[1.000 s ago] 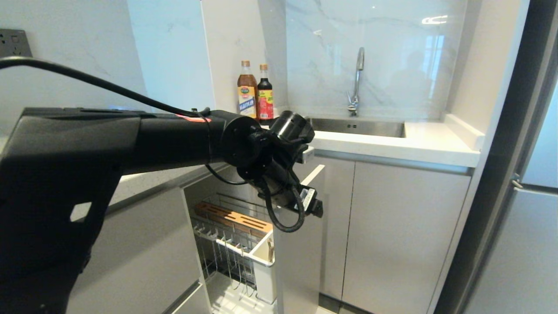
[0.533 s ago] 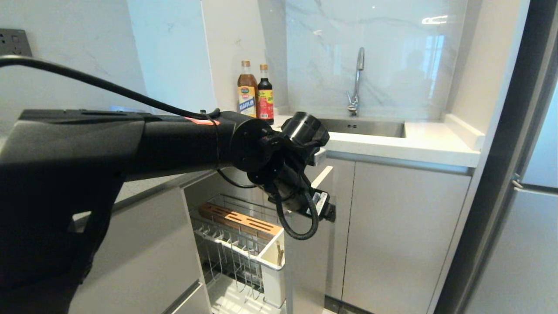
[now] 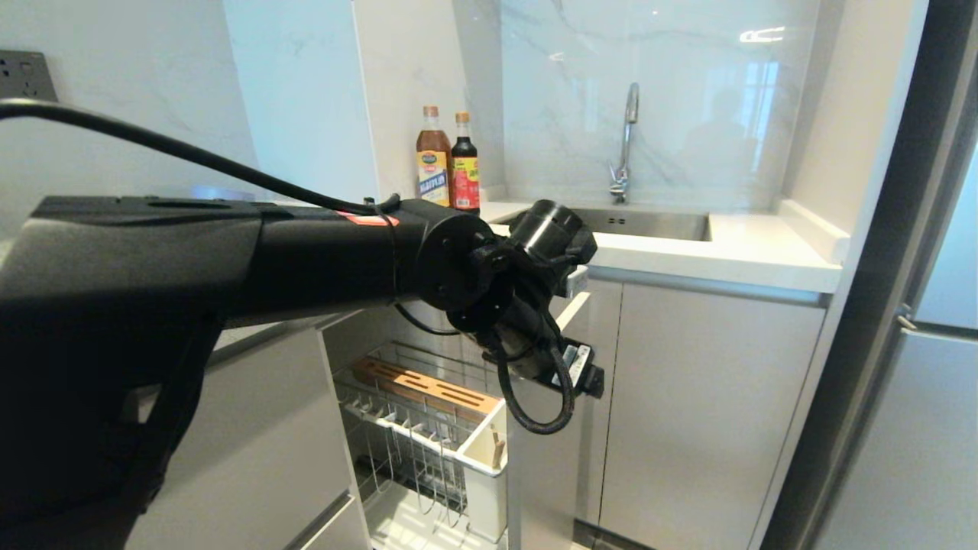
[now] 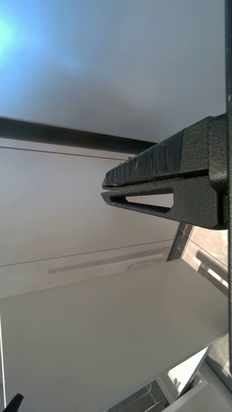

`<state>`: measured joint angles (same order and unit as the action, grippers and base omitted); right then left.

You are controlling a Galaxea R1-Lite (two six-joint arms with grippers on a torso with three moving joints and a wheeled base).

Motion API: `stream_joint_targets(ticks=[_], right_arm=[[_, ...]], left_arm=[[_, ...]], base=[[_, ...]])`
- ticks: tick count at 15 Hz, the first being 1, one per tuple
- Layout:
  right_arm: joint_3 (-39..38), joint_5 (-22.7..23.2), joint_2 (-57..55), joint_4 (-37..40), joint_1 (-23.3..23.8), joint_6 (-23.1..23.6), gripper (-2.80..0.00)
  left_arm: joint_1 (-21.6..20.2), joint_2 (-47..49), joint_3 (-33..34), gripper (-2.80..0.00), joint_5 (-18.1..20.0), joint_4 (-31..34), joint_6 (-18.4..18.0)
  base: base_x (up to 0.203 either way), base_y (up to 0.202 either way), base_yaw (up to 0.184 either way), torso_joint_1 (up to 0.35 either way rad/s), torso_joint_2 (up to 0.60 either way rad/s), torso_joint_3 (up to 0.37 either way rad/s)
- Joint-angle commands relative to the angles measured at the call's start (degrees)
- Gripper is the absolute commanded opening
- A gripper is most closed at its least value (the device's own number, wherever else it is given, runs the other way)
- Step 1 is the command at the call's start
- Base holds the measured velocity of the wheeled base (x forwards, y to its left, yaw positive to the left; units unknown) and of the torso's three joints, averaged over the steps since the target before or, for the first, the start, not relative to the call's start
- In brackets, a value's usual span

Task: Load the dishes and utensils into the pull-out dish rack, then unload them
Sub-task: Open the cupboard

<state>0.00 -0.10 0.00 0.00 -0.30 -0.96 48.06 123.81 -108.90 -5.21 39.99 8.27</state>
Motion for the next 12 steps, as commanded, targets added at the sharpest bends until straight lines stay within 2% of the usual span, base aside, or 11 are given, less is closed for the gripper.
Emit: stream_joint_targets(ticks=[1, 12], right_arm=[[-0.09, 0.01, 0.0, 0.0, -0.05, 0.0, -2.8], [-0.09, 0.01, 0.0, 0.0, 0.02, 0.0, -2.8]], left_arm=[[0.52, 0.36, -0.32, 0.0, 0.02, 0.25, 0.08], [1.38, 0.59, -1.05, 0.0, 0.02, 0.29, 0.1]], base=[[0.0, 0.0, 0.0, 0.0, 0.0, 0.0], [0.0, 0.0, 0.0, 0.0, 0.0, 0.0]])
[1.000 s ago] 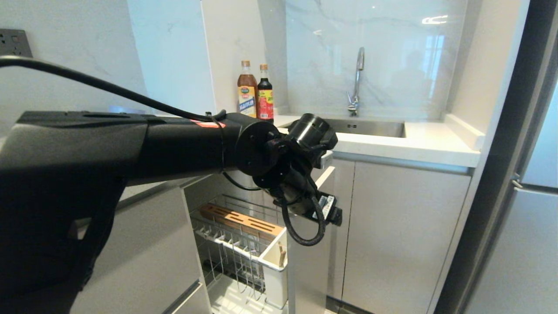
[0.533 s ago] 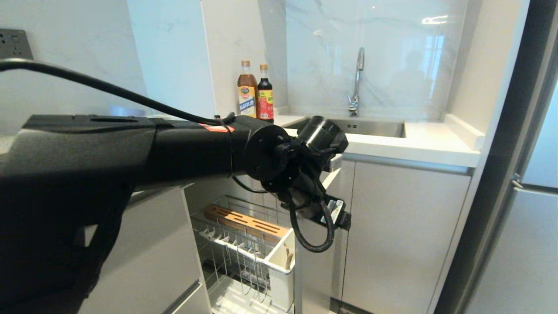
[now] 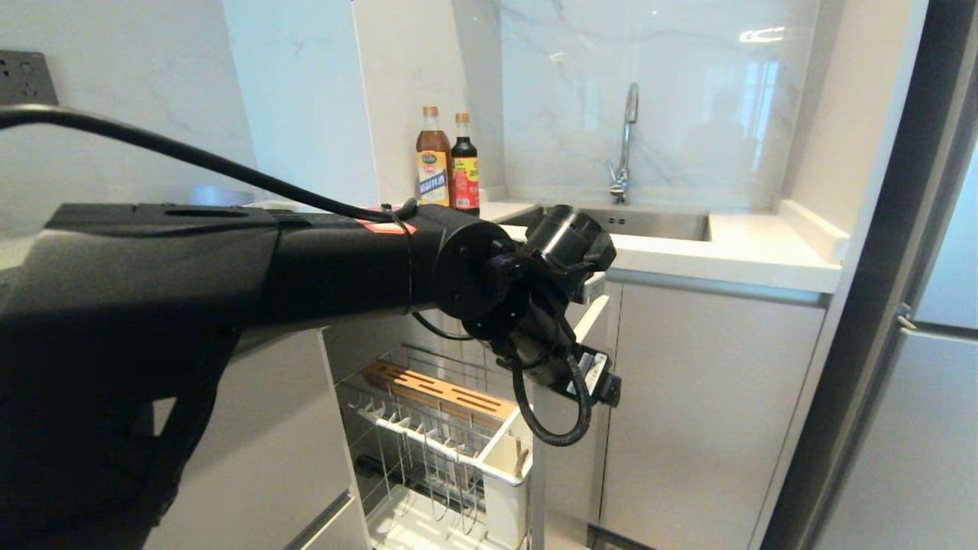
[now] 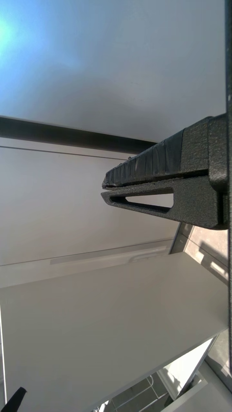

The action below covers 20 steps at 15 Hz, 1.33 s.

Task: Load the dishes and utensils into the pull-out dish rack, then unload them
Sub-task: Open the cupboard, then pick up the chopsticks and place it in the cupboard

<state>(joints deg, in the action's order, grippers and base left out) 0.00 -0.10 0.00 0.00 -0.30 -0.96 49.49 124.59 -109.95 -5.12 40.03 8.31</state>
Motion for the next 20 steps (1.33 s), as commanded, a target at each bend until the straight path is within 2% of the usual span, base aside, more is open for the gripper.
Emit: stream_joint_targets(ticks=[1, 3, 6, 7, 15, 20], right_arm=[[-0.09, 0.01, 0.0, 0.0, -0.05, 0.0, -2.8], [-0.09, 0.01, 0.0, 0.0, -0.05, 0.0, -2.8], [-0.09, 0.01, 0.0, 0.0, -0.05, 0.0, -2.8], [-0.09, 0.01, 0.0, 0.0, -0.05, 0.0, -2.8], [-0.09, 0.01, 0.0, 0.0, -0.05, 0.0, -2.8], [-0.09, 0.01, 0.0, 0.0, -0.02, 0.0, -2.8]], left_arm=[[-0.16, -0.51, 0.0, 0.0, -0.13, 0.31, 0.24], [-0.19, -2.08, 0.0, 0.0, -0.38, 0.31, 1.69], [-0.13, -6.97, 0.27, 0.0, -0.49, 0.39, 1.88], [-0.12, -9.03, 0.24, -2.8, -0.62, 0.37, 1.84], [0.37, -27.77, 2.23, -2.8, -5.64, 0.81, 2.17], [-1.67, -38.91, 2.5, -2.8, -13.26, 0.75, 2.32]], base=[[0.0, 0.0, 0.0, 0.0, 0.0, 0.0], [0.0, 0.0, 0.0, 0.0, 0.0, 0.0], [0.0, 0.0, 0.0, 0.0, 0.0, 0.0], [0.0, 0.0, 0.0, 0.0, 0.0, 0.0], [0.0, 0.0, 0.0, 0.0, 0.0, 0.0], [0.0, 0.0, 0.0, 0.0, 0.0, 0.0]])
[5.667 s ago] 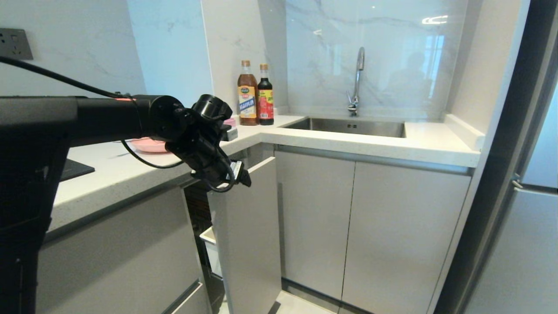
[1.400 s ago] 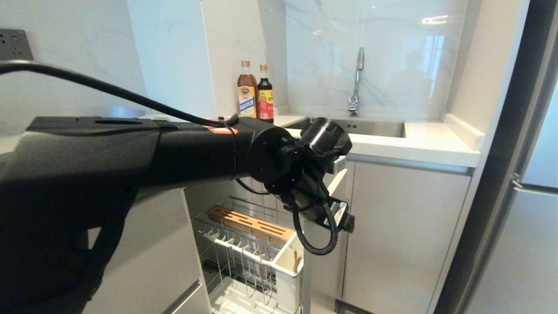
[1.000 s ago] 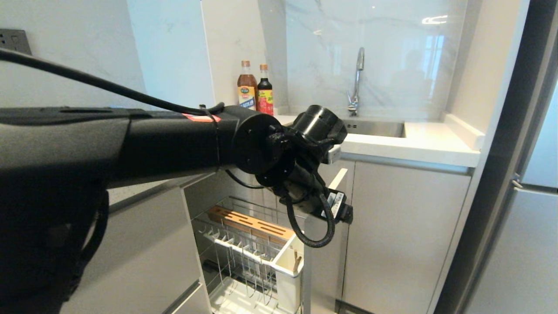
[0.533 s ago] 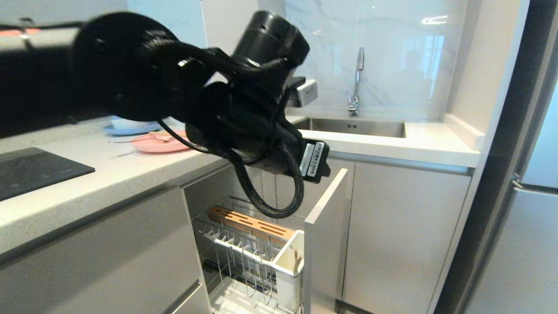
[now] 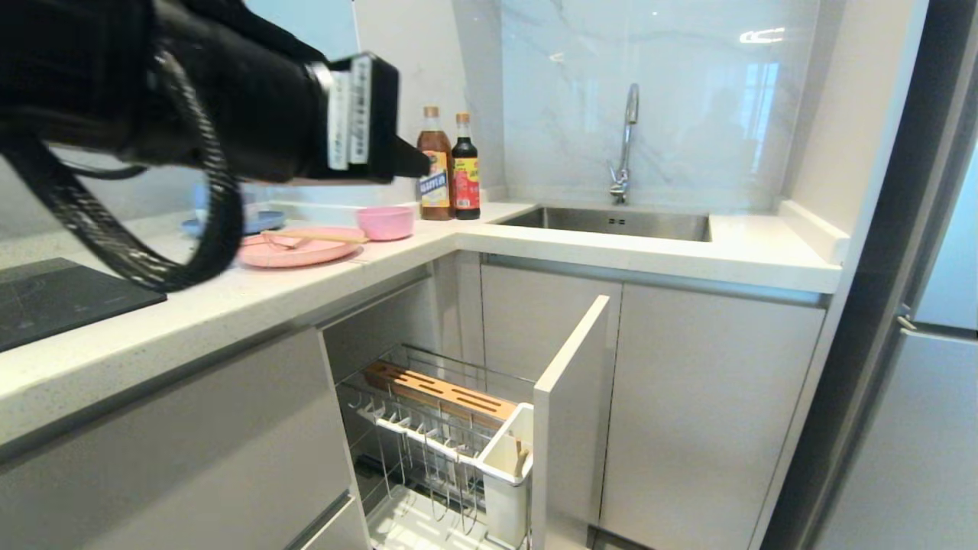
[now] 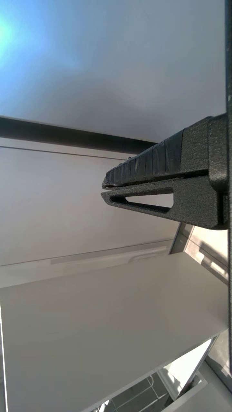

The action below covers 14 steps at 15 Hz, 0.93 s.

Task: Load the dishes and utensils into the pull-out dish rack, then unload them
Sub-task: Pick up the chopsticks and place it in the cupboard

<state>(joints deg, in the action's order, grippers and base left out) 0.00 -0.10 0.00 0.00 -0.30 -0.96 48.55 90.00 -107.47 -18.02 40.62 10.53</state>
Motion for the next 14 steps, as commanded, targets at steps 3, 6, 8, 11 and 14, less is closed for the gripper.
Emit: stream_joint_targets(ticks=[3, 6, 8, 11, 14], right_arm=[[-0.09, 0.01, 0.0, 0.0, -0.04, 0.0, -2.8], [-0.09, 0.01, 0.0, 0.0, -0.05, 0.0, -2.8], [-0.09, 0.01, 0.0, 0.0, -0.05, 0.0, -2.8], [-0.09, 0.01, 0.0, 0.0, 0.04, 0.0, -2.8], [-0.09, 0.01, 0.0, 0.0, -0.03, 0.0, -2.8]], left_arm=[[-7.63, -10.49, 0.45, -2.8, -0.7, 0.11, 0.02], [-15.53, -16.76, 2.56, -2.8, -0.24, -0.16, -0.01], [-21.73, -21.4, 4.77, -2.8, 2.28, -0.25, -0.26], [-31.64, -31.12, 11.24, -2.8, 8.45, -0.34, -1.15], [-38.24, -44.52, 28.19, -2.8, 11.95, -4.26, -3.22]], base=[[0.0, 0.0, 0.0, 0.0, 0.0, 0.0], [0.0, 0.0, 0.0, 0.0, 0.0, 0.0], [0.0, 0.0, 0.0, 0.0, 0.0, 0.0], [0.0, 0.0, 0.0, 0.0, 0.0, 0.0], [0.0, 0.0, 0.0, 0.0, 0.0, 0.0]])
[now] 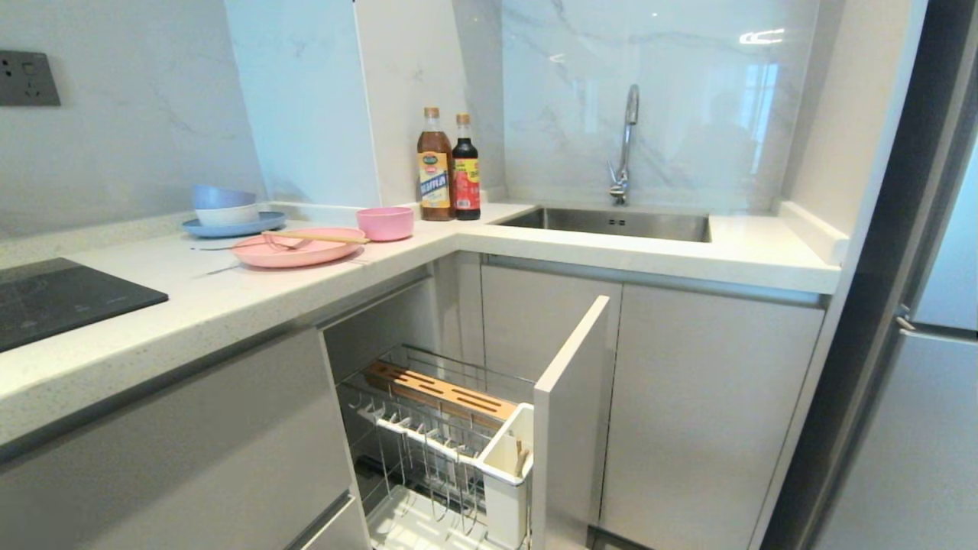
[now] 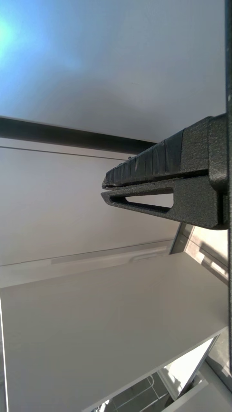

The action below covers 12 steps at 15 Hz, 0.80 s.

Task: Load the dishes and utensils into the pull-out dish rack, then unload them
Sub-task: Pick up the chopsticks and place it in the cupboard

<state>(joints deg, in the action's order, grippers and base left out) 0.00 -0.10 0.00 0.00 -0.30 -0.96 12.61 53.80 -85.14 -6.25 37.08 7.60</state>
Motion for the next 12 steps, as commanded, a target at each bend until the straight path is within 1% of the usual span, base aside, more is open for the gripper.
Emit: stream_joint_targets(ticks=[1, 5, 7, 10, 12], right_arm=[[-0.09, 0.01, 0.0, 0.0, -0.05, 0.0, -2.8], [-0.09, 0.01, 0.0, -0.06, 0.02, 0.0, -2.8], [-0.09, 0.01, 0.0, 0.0, -0.02, 0.0, -2.8], [-0.08, 0.01, 0.0, 0.0, 0.02, 0.0, -2.8], [-0.09, 0.01, 0.0, 0.0, -0.05, 0.0, -2.8]], left_arm=[[-3.73, -13.09, 12.55, -2.8, 0.72, -3.59, -1.92], [-8.15, -32.15, 41.63, -2.8, 2.6, -21.44, -9.23], [-10.27, -41.26, 54.59, -2.8, 4.23, -29.5, -11.72], [-11.97, -51.55, 69.84, -2.8, 6.34, -34.49, -13.33], [-12.4, -53.43, 76.1, -2.8, 6.77, -36.37, -12.87]], base=[[0.0, 0.0, 0.0, 0.0, 0.0, 0.0], [0.0, 0.0, 0.0, 0.0, 0.0, 0.0], [0.0, 0.0, 0.0, 0.0, 0.0, 0.0], [0.0, 0.0, 0.0, 0.0, 0.0, 0.0], [0.0, 0.0, 0.0, 0.0, 0.0, 0.0]])
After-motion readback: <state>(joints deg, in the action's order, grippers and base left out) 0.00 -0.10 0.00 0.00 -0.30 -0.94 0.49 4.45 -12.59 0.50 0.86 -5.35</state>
